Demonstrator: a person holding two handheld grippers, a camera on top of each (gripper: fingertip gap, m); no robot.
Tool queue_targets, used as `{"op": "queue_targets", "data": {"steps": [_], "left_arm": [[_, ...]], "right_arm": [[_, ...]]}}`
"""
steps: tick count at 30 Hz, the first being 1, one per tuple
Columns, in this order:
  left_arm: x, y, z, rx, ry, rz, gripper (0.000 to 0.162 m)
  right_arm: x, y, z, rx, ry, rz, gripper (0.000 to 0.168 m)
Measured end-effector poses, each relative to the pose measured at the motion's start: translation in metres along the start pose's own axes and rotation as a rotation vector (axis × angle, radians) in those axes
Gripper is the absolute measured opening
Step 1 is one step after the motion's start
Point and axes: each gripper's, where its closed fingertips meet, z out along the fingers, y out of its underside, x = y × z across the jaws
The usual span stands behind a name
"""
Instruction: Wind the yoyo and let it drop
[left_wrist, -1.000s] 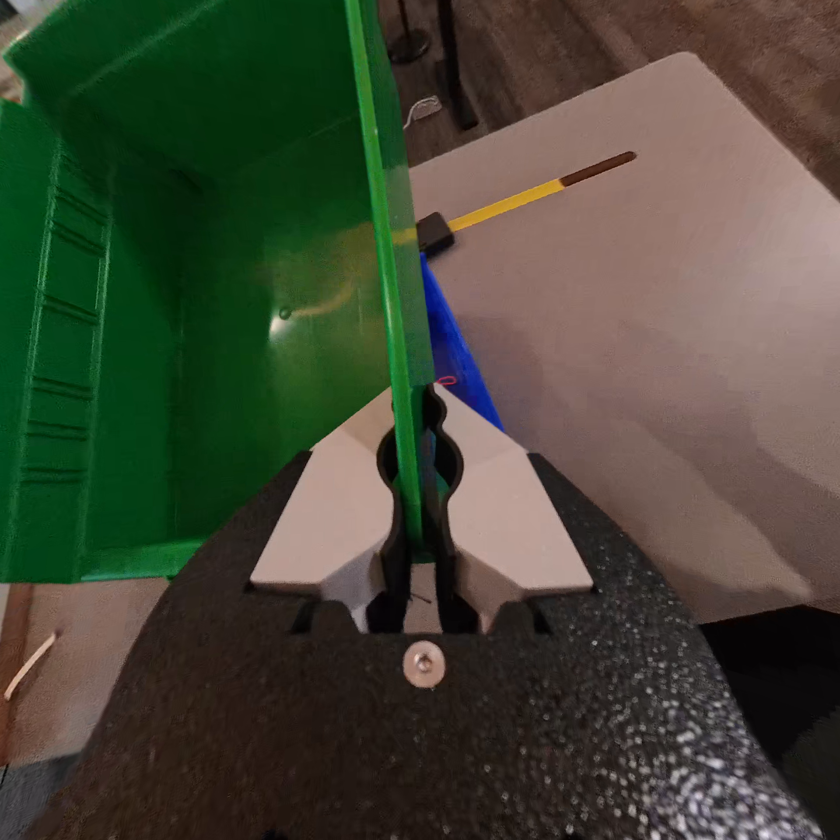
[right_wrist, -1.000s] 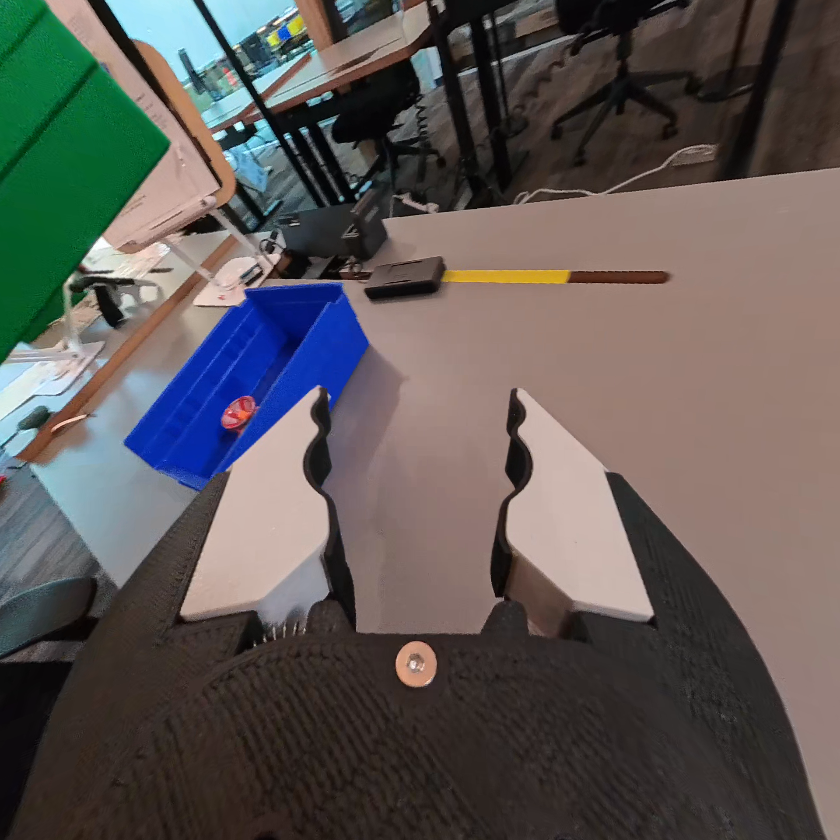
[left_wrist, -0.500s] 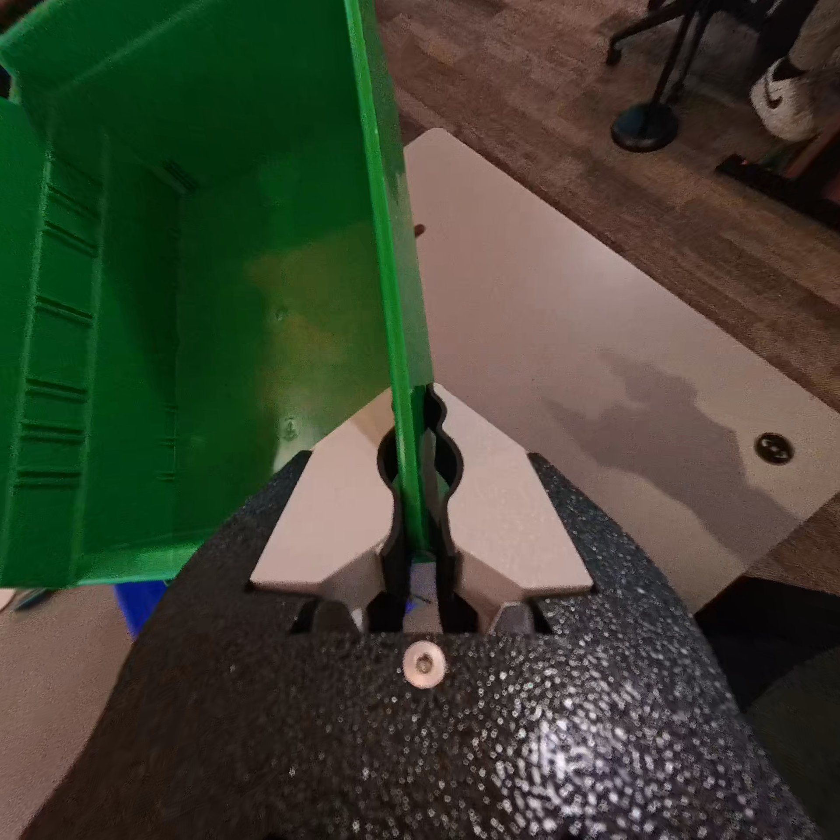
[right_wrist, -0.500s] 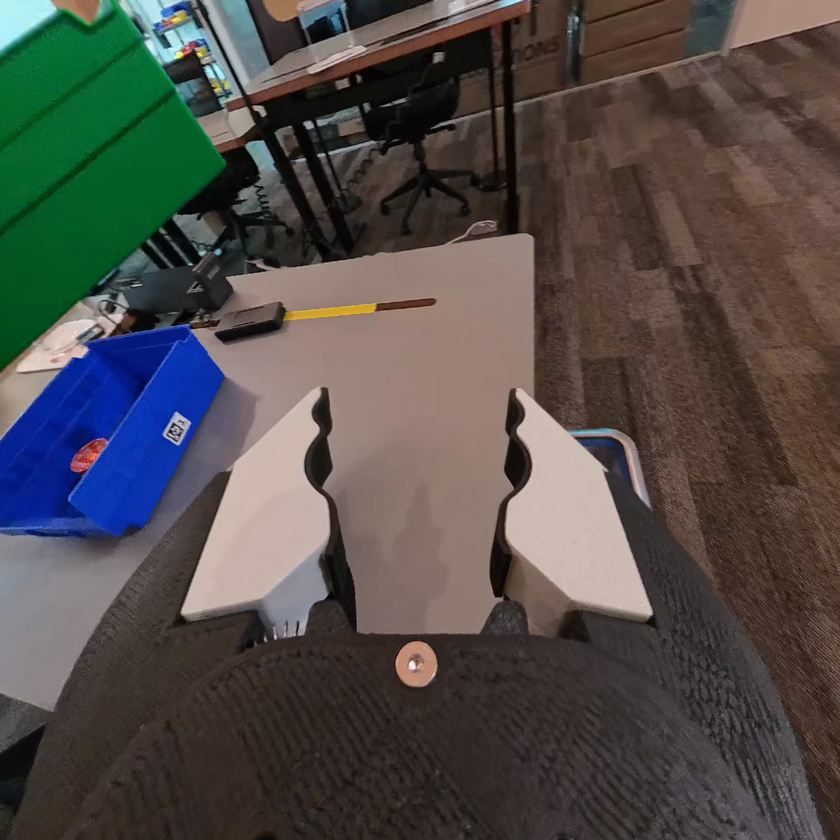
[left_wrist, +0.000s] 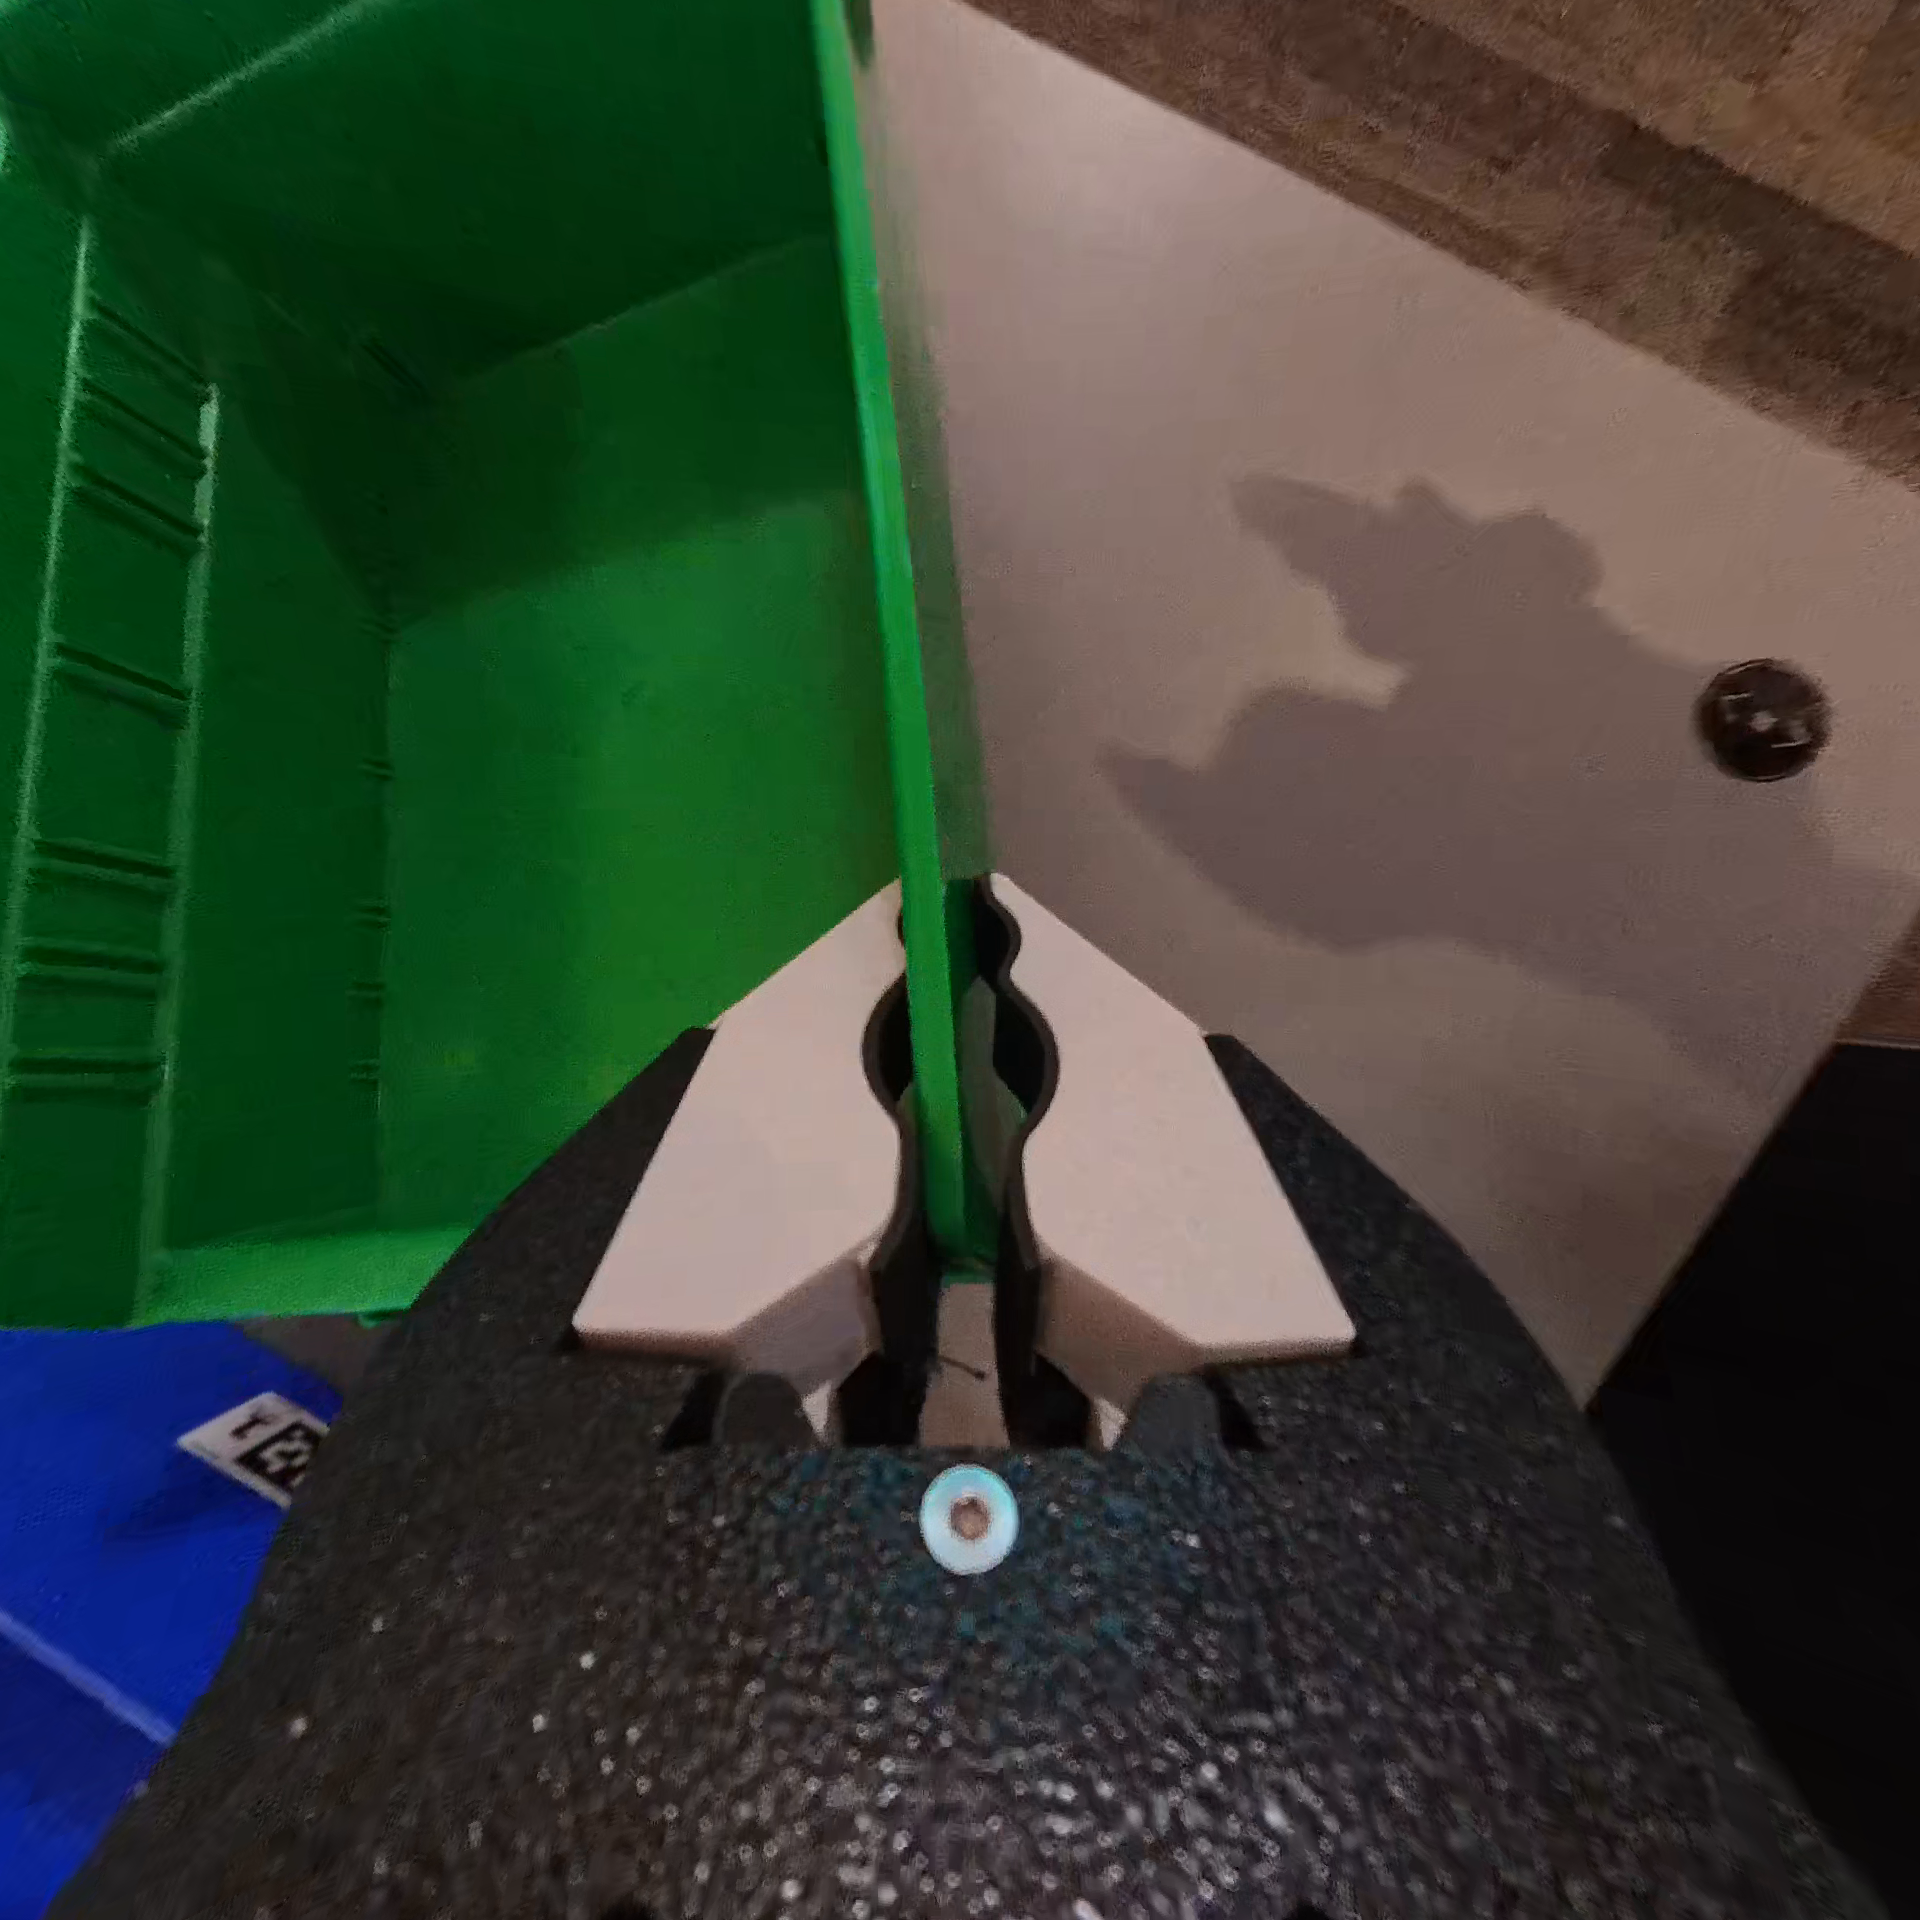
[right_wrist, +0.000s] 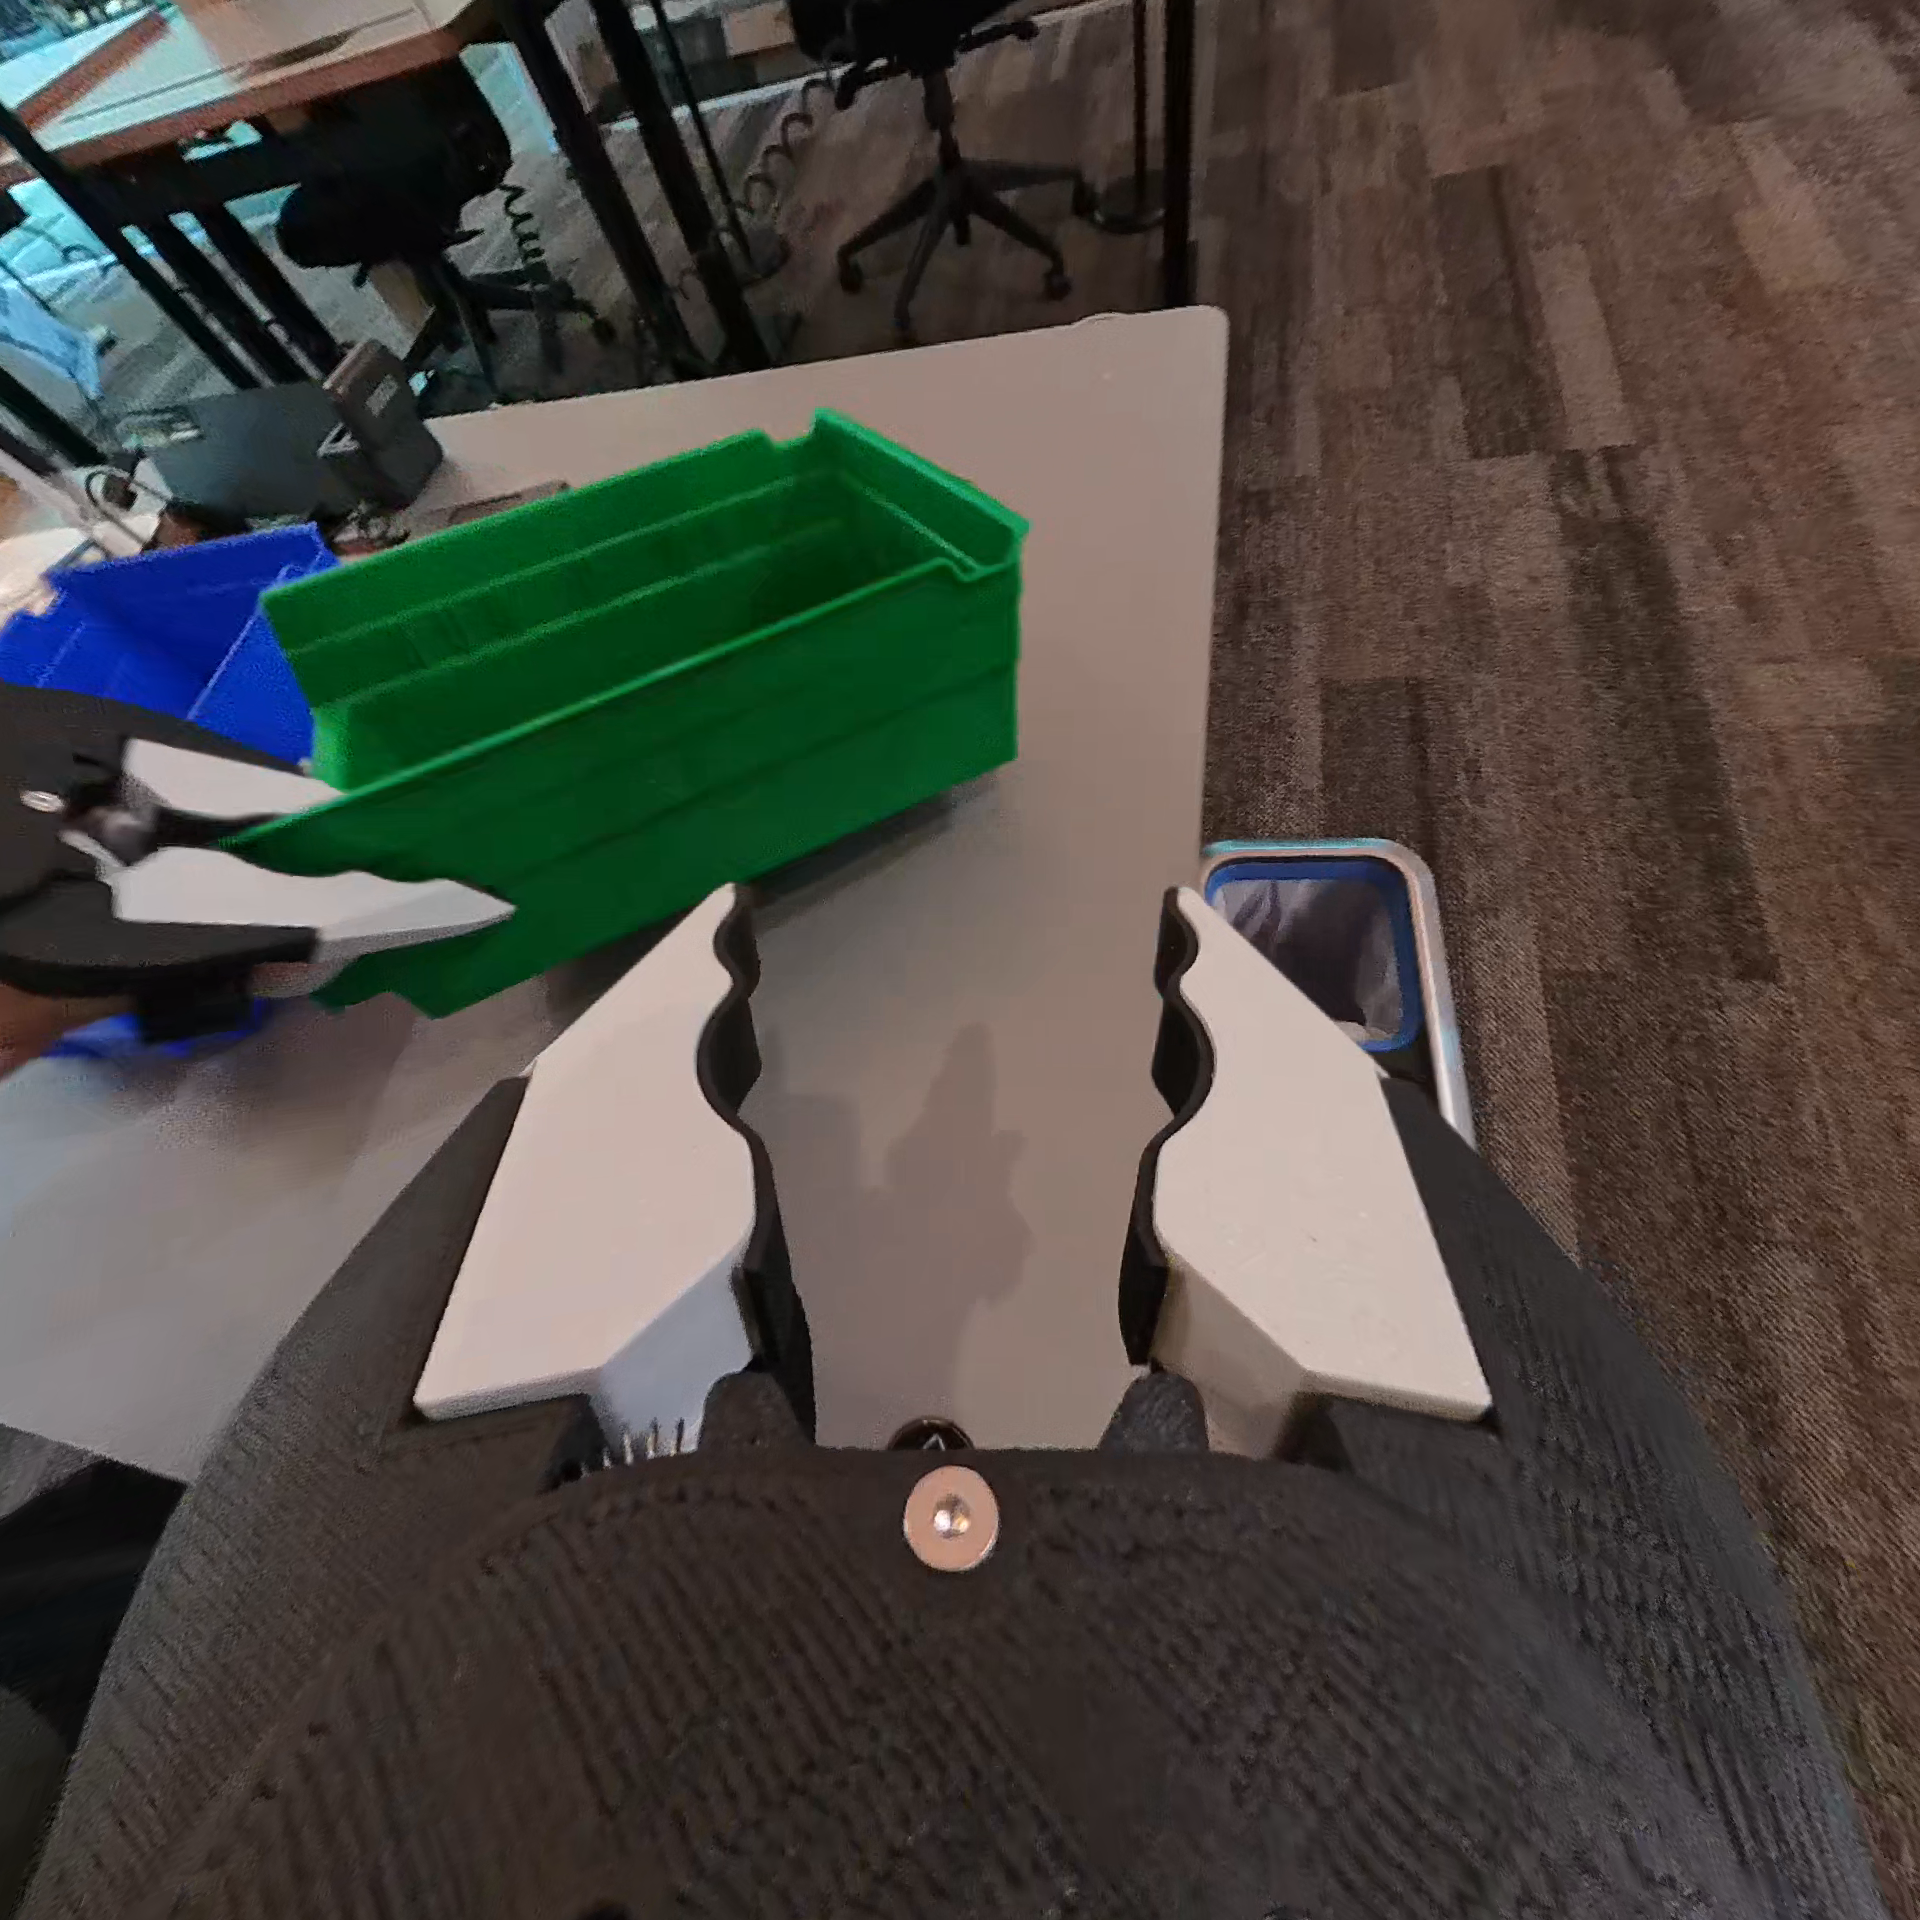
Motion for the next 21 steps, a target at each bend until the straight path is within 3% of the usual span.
{"op": "queue_targets", "data": {"steps": [5, 8, 10, 15, 18, 21], "left_arm": [[0.000, 0.010, 0.028, 0.017, -0.046, -0.009, 0.003], [0.007, 0.017, 0.038, 0.019, 0.045, -0.087, 0.008], [0.005, 0.015, 0.032, 0.068, 0.048, -0.126, 0.052], [-0.008, 0.016, -0.034, 0.260, -0.036, -0.173, 0.078], [-0.021, 0.044, -0.082, 0.331, -0.089, -0.297, 0.082], [-0.046, 0.089, -0.125, 0.351, -0.214, -0.409, 0.083]], "right_arm": [[-0.033, 0.014, 0.026, -0.038, -0.098, -0.056, 0.076], [-0.054, 0.023, 0.041, -0.056, -0.146, -0.104, 0.078], [-0.065, 0.029, 0.051, -0.062, -0.148, -0.134, 0.085], [-0.096, 0.048, 0.086, -0.099, -0.137, -0.153, 0.105], [-0.112, 0.056, 0.107, -0.112, -0.088, -0.200, 0.121], [-0.137, 0.057, 0.132, -0.077, -0.070, -0.249, 0.123]]}}
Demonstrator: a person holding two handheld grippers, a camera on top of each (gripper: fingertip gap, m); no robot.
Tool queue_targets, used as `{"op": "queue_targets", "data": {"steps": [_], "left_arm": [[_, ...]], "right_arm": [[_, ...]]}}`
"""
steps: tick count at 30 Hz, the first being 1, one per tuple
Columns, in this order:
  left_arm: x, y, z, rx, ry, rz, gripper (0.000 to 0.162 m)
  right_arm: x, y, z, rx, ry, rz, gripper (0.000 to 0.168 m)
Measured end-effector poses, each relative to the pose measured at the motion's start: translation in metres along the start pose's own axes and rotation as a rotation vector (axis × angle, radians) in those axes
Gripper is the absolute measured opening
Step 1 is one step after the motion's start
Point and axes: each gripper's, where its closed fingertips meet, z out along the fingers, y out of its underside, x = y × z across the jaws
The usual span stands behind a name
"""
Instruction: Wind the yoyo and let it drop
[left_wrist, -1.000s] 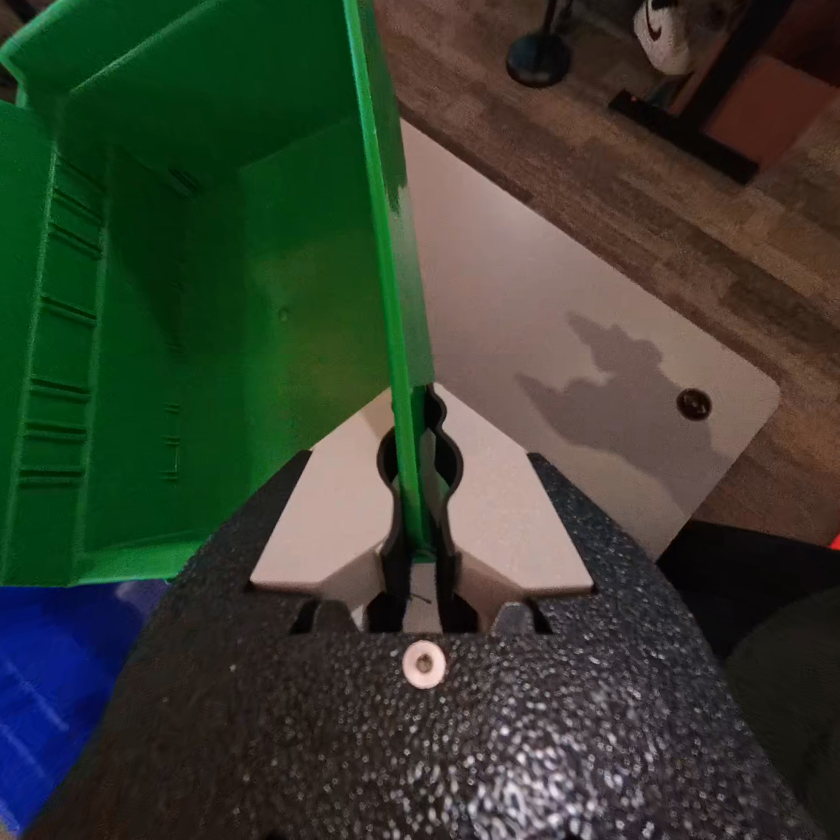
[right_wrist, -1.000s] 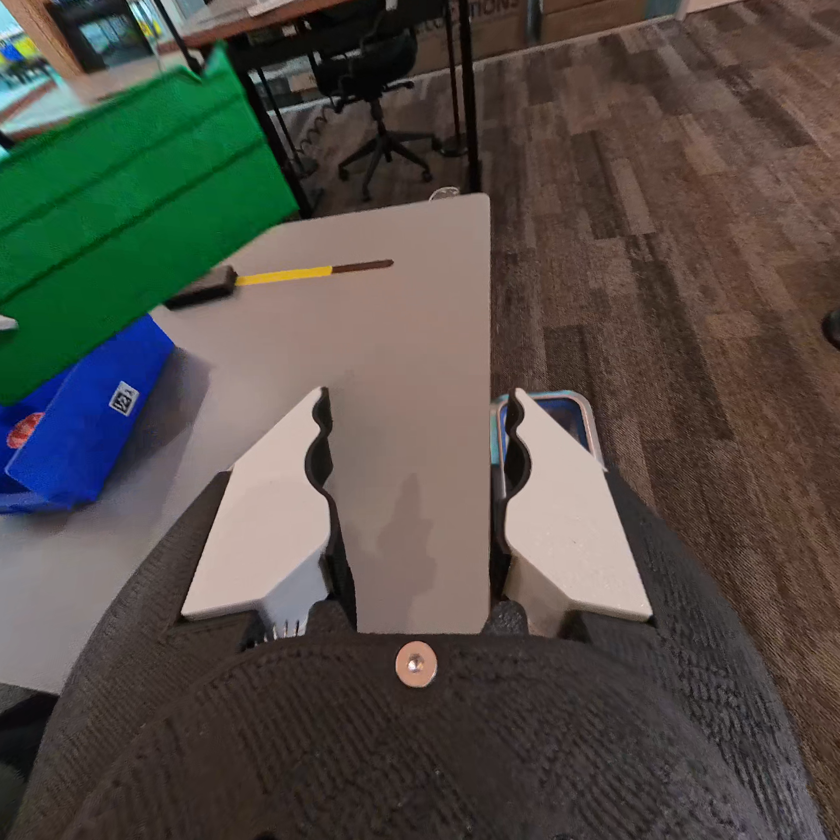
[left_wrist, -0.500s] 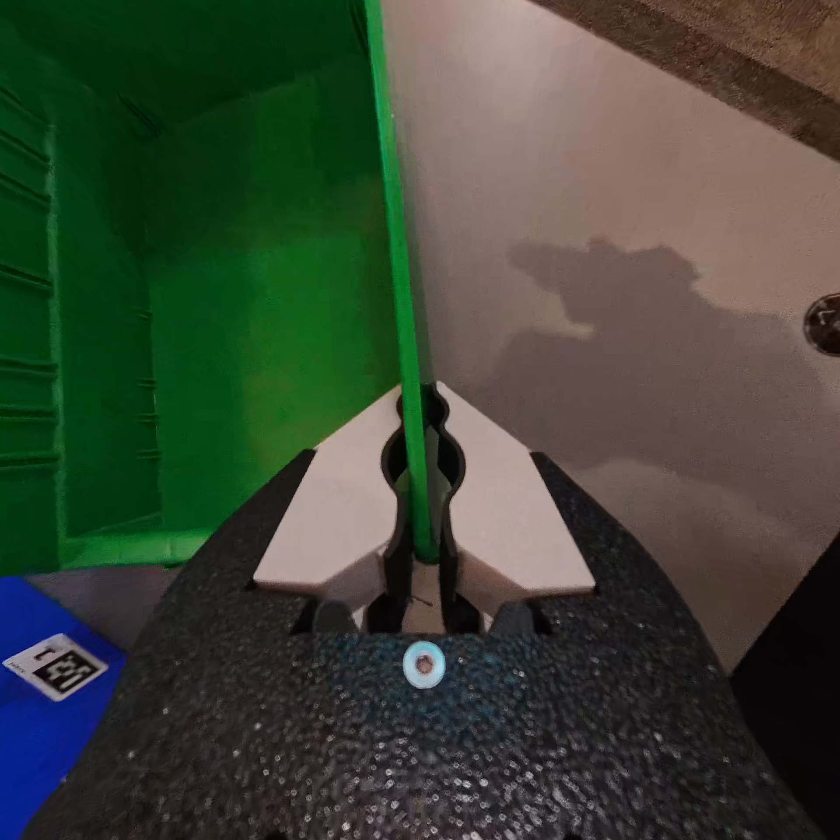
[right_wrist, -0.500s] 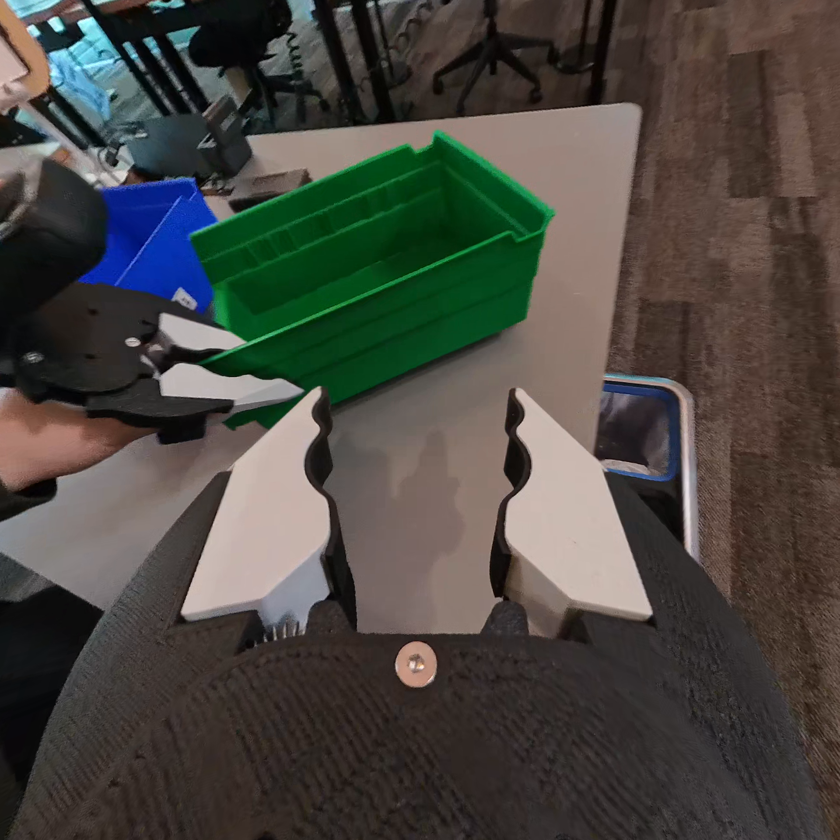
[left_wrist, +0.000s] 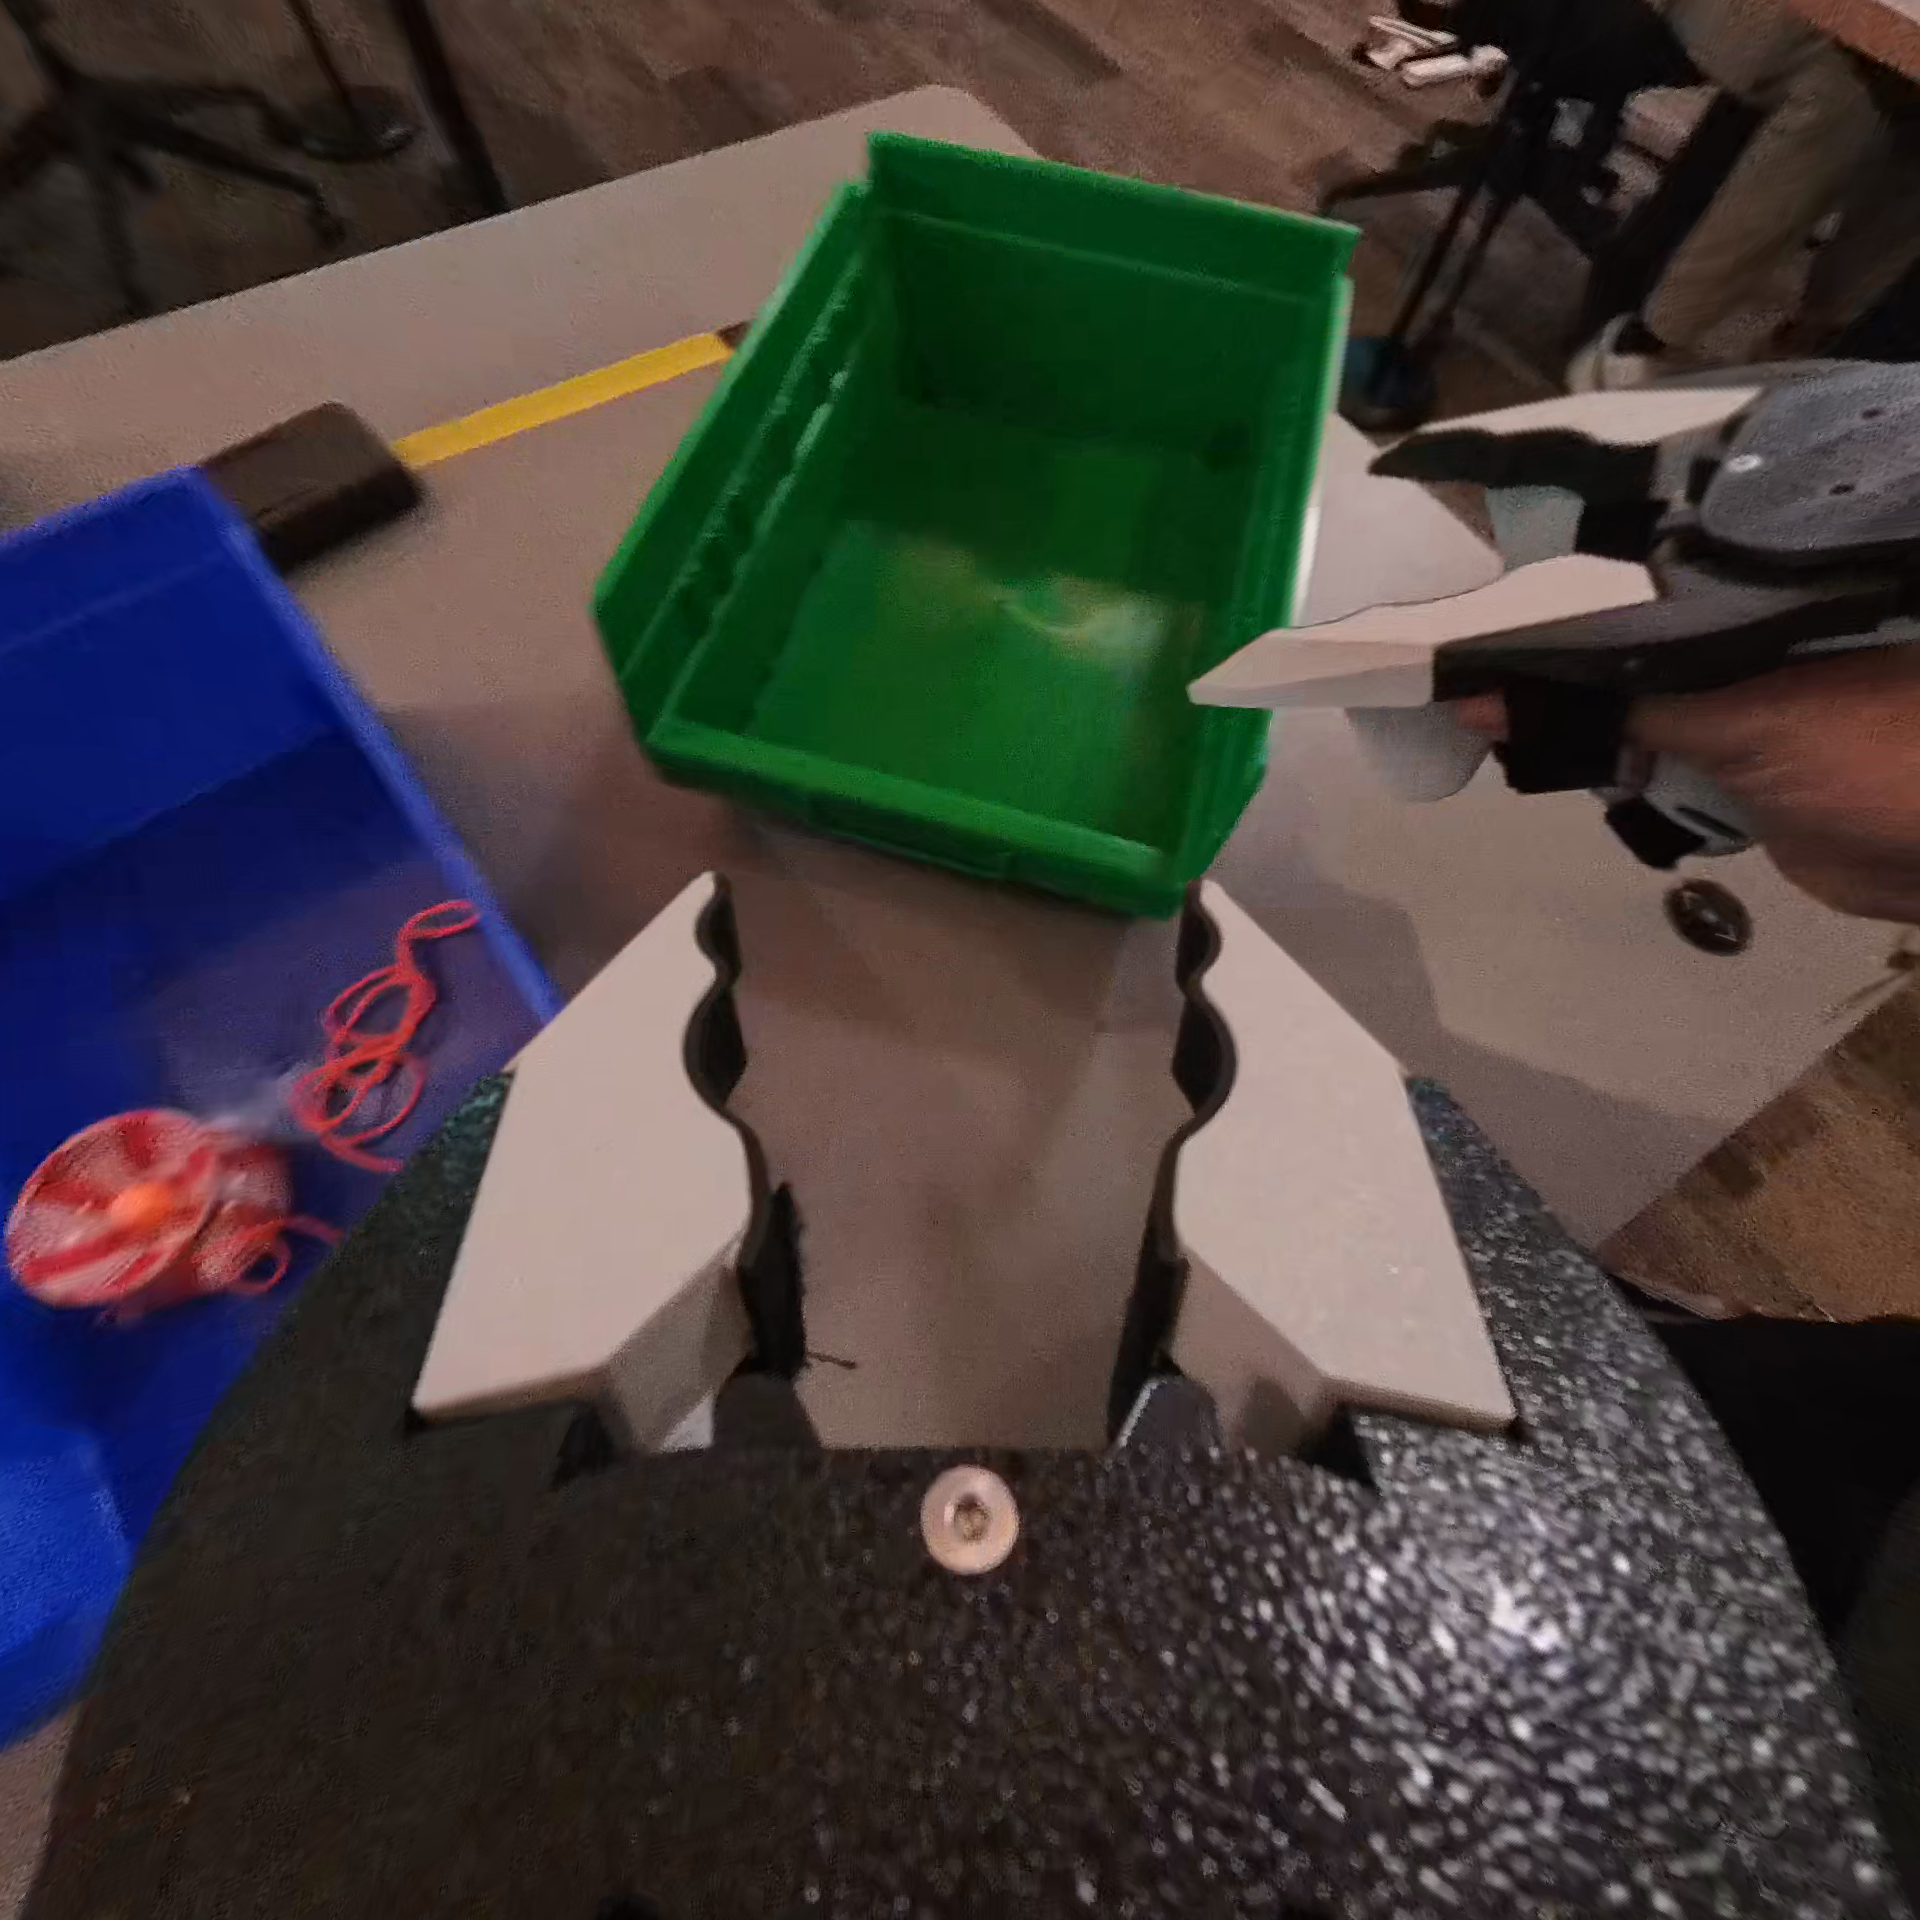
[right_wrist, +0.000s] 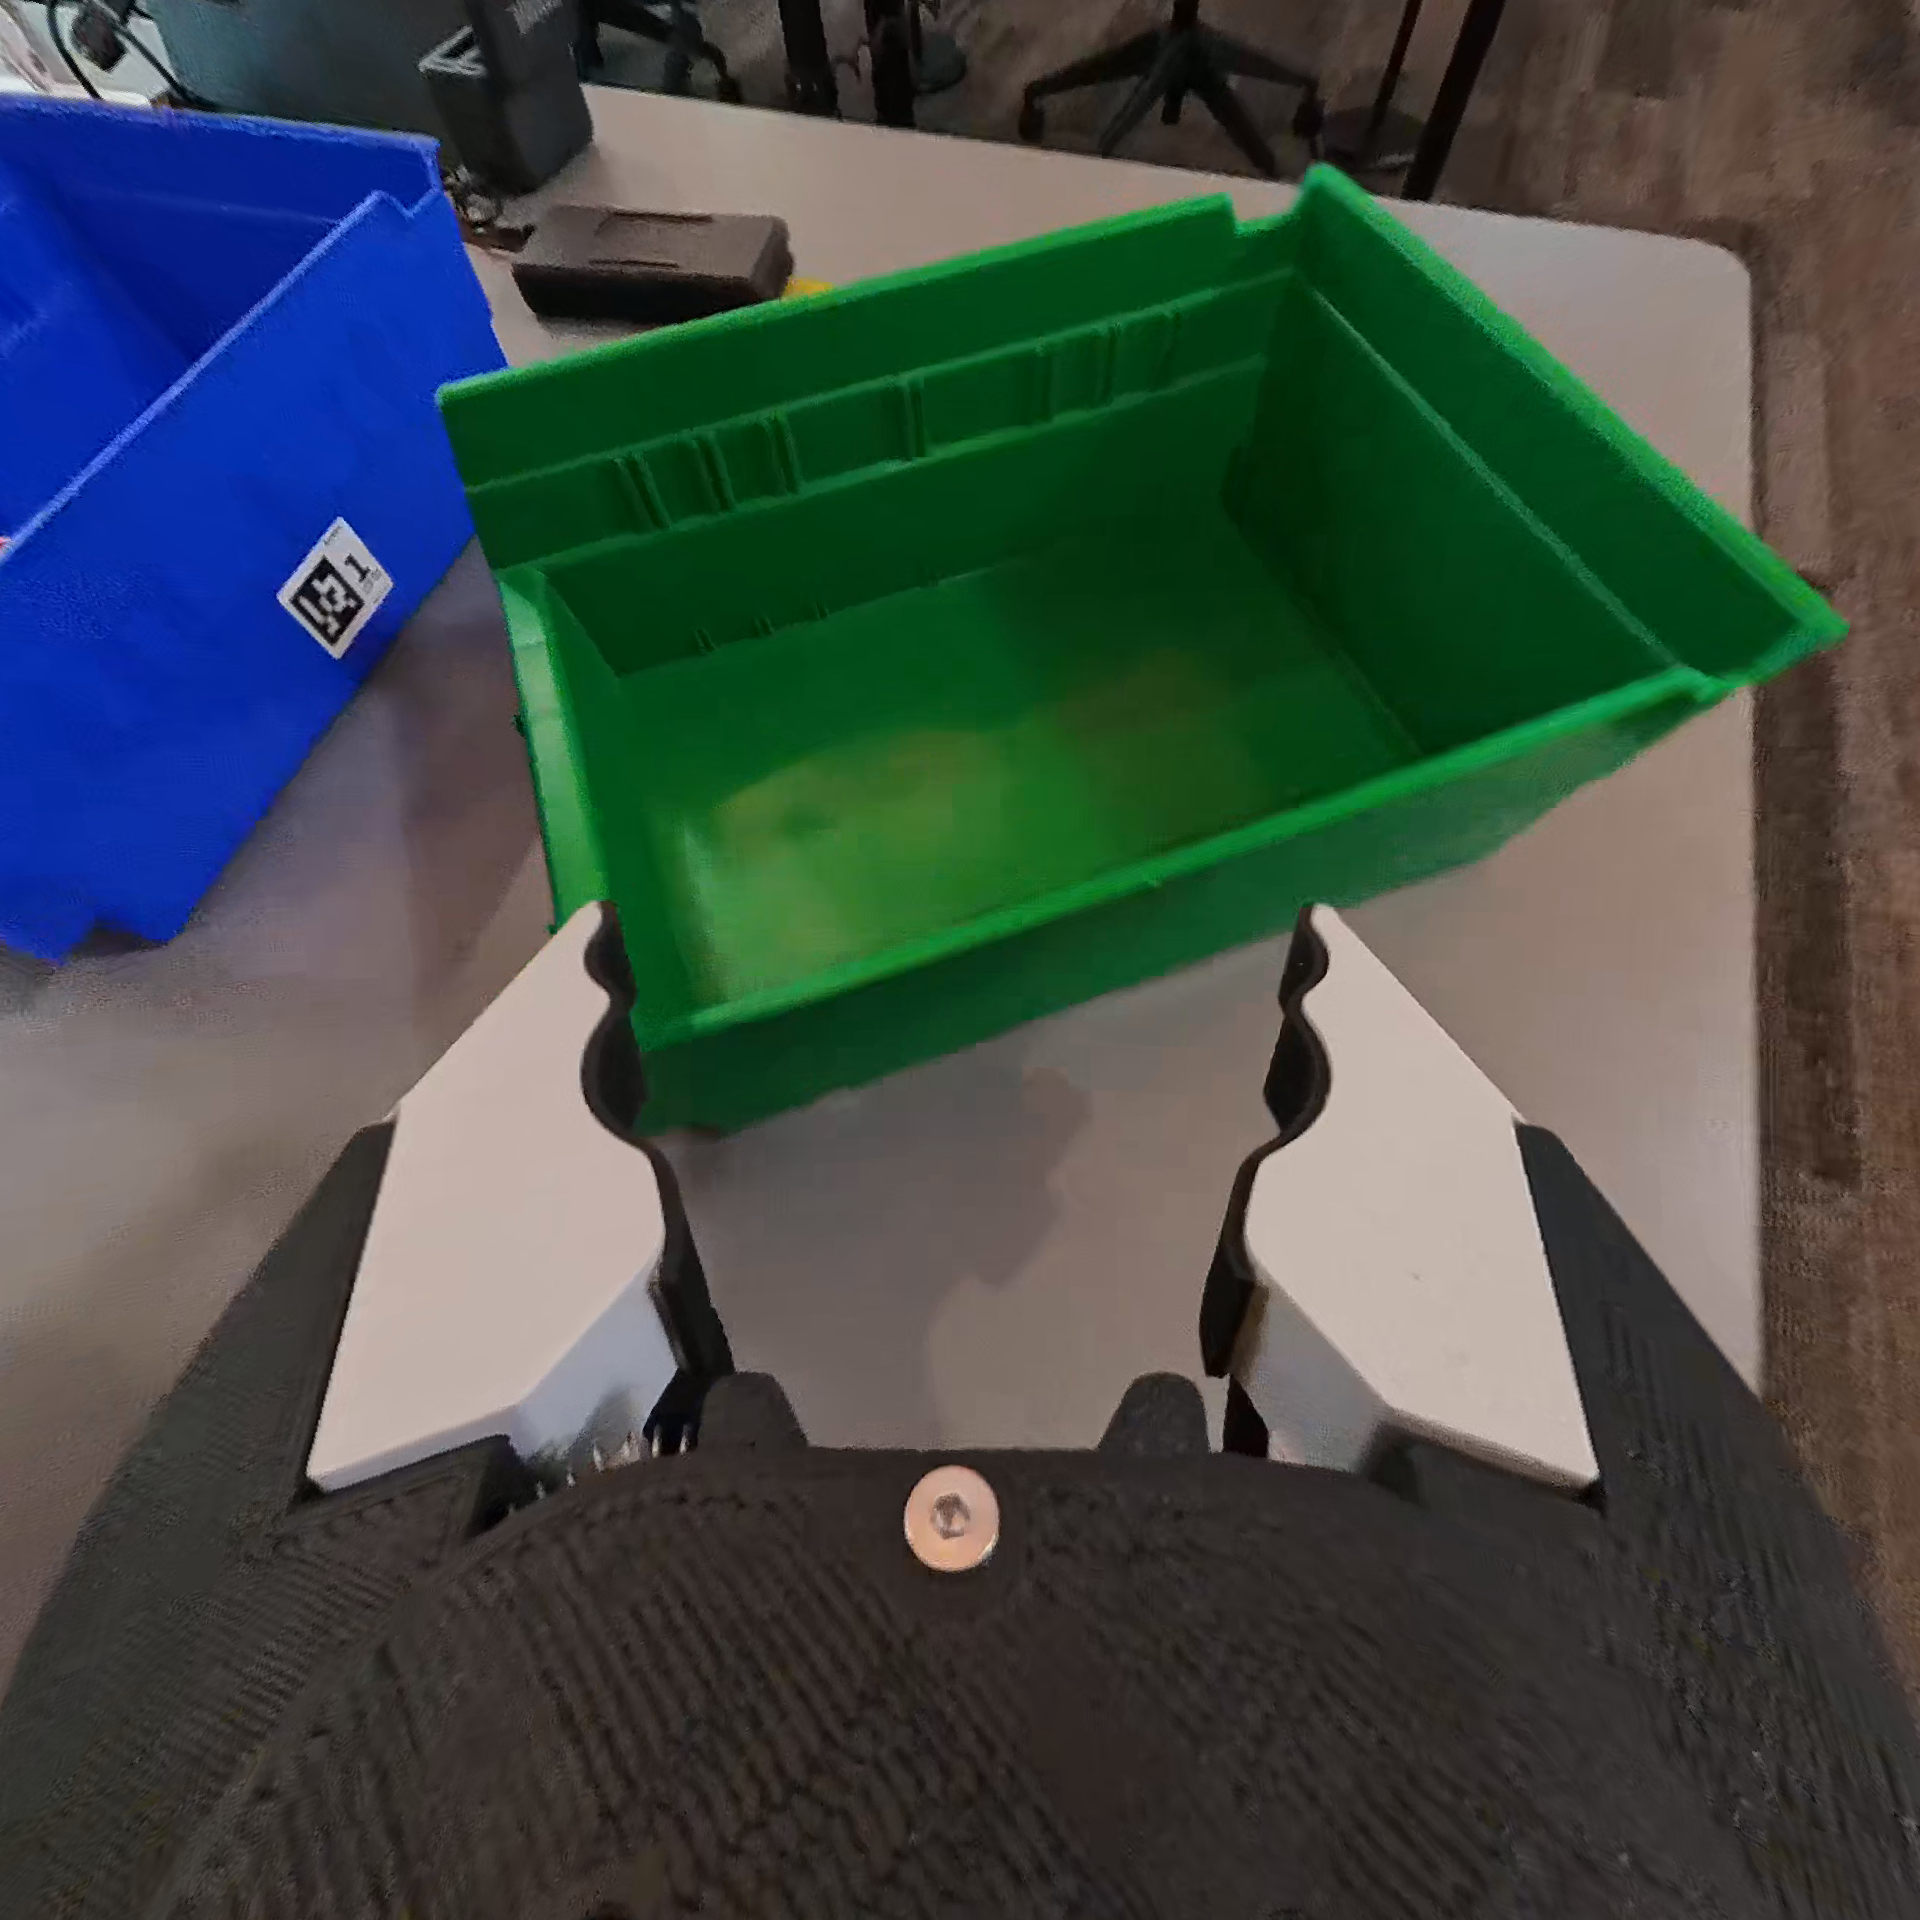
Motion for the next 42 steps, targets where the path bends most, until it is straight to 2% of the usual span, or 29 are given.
{"op": "queue_targets", "data": {"steps": [5, 8, 12, 14, 18, 23, 28, 34, 36, 37, 38, 39, 42], "left_arm": [[-0.075, 0.025, -0.062, 0.109, -0.213, -0.262, 0.080], [-0.127, 0.053, -0.092, 0.091, -0.377, -0.316, 0.079], [-0.181, 0.078, -0.121, 0.040, -0.486, -0.354, 0.077], [-0.194, 0.081, -0.124, 0.052, -0.473, -0.397, 0.075], [-0.187, 0.073, -0.092, 0.065, -0.304, -0.440, 0.067], [-0.190, 0.079, -0.025, -0.143, -0.219, -0.300, 0.060], [-0.227, 0.108, 0.022, -0.415, -0.255, -0.225, 0.071], [-0.253, 0.138, 0.033, -0.653, -0.332, -0.250, 0.078], [-0.260, 0.141, 0.033, -0.670, -0.362, -0.296, 0.070], [-0.265, 0.140, 0.031, -0.673, -0.382, -0.306, 0.042], [-0.259, 0.136, 0.034, -0.647, -0.310, -0.335, 0.034], [-0.256, 0.130, 0.037, -0.601, -0.283, -0.384, 0.034], [-0.254, 0.107, 0.031, -0.445, -0.281, -0.357, 0.033]], "right_arm": [[-0.017, -0.005, 0.028, 0.024, 0.079, -0.036, 0.123], [-0.016, 0.000, 0.036, -0.004, 0.097, 0.000, 0.119], [-0.006, 0.003, 0.035, -0.034, 0.115, 0.033, 0.117], [0.012, 0.005, 0.032, -0.060, 0.160, 0.039, 0.115], [0.058, 0.011, 0.017, -0.103, 0.258, 0.031, 0.116], [0.110, 0.004, -0.013, -0.107, 0.396, 0.017, 0.108], [0.115, -0.028, -0.049, 0.019, 0.383, 0.017, 0.106], [0.096, -0.037, -0.083, 0.090, 0.346, -0.056, 0.103], [0.091, -0.035, -0.093, 0.116, 0.320, -0.048, 0.101], [0.090, -0.032, -0.097, 0.118, 0.311, -0.042, 0.100], [0.089, -0.030, -0.100, 0.118, 0.300, -0.036, 0.099], [0.087, -0.029, -0.104, 0.122, 0.289, -0.032, 0.097], [0.078, -0.037, -0.116, 0.150, 0.250, -0.036, 0.084]]}}
